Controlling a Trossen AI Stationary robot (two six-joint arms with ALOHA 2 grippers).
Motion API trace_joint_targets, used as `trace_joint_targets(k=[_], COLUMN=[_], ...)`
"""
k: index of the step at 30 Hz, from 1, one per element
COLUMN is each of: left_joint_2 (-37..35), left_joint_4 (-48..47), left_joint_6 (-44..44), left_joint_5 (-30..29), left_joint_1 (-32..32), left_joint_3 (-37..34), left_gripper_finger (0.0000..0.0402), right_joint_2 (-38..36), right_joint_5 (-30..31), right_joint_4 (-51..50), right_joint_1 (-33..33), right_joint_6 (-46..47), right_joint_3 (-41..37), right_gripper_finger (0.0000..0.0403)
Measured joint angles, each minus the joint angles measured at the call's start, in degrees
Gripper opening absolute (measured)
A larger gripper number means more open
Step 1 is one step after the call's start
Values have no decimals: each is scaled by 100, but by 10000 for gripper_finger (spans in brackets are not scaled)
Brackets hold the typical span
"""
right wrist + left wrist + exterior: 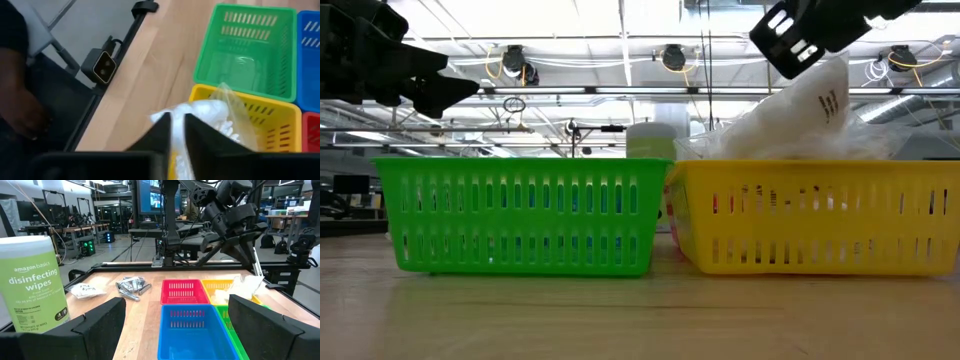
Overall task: Pick & Place Travel size toiletries
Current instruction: Adjust the red basket
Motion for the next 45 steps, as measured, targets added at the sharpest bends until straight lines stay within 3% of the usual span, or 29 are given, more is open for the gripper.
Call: trace_joint_targets(k=[2,12,26,38,41,45], left_joint_2=[2,0,2,0,1,0], left_joint_4=[0,2,2,1,2,2], left_joint_6=[1,0,0,0,0,0], left_joint_5=[1,-1,1,-1,-1,1], left_joint_1=[1,2,0,2,0,0], left_joint_3=[-1,0,0,0,0,0], left_gripper_finger=[347,347,347,347,347,347], right_joint_2=[0,526,841,826,617,424], right_joint_5=[-52,-416,-369,-394,-337,275], right_joint_4=[0,699,18,24,56,-213], right_joint_1=[29,37,-573,-603,-525,-503], right_joint_6=[-83,-46,197,280,133,-16], right_joint_3=[1,5,-2,-2,-1,12], right_gripper_finger=[9,1,0,0,0,0])
